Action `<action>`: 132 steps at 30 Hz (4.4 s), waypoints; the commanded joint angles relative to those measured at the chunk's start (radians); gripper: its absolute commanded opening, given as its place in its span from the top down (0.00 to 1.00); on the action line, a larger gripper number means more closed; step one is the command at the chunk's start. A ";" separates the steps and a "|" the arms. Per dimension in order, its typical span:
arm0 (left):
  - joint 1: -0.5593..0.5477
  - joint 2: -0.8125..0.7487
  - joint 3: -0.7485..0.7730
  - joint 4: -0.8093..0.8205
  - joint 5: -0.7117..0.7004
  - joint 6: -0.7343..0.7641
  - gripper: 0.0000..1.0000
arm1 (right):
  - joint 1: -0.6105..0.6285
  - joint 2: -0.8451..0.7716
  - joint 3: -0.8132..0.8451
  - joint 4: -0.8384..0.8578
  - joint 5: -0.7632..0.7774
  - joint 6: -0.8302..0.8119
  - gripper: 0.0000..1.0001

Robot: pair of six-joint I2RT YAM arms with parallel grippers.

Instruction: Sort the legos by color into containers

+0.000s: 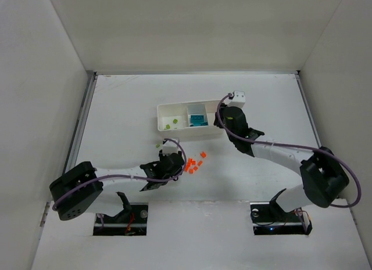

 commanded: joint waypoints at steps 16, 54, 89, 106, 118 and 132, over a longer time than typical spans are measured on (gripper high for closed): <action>0.040 0.047 0.030 0.073 0.028 0.034 0.86 | 0.216 -0.166 -0.258 0.039 0.068 0.181 0.64; 0.445 0.125 0.404 0.144 0.205 0.076 0.56 | 0.348 0.139 -0.229 0.118 -0.029 0.209 0.53; 0.075 -0.099 -0.022 0.085 0.007 -0.062 0.56 | 0.029 -0.137 -0.074 0.049 -0.092 0.069 0.77; 0.075 -0.038 -0.036 0.139 0.007 -0.073 0.57 | -0.063 0.021 0.072 0.046 -0.115 0.011 0.47; 0.052 0.065 0.001 0.217 0.034 -0.050 0.57 | 0.075 -0.030 -0.060 0.081 -0.049 0.057 0.48; 0.038 0.181 0.062 0.168 -0.027 -0.015 0.56 | 0.084 -0.099 -0.112 0.102 -0.044 0.066 0.48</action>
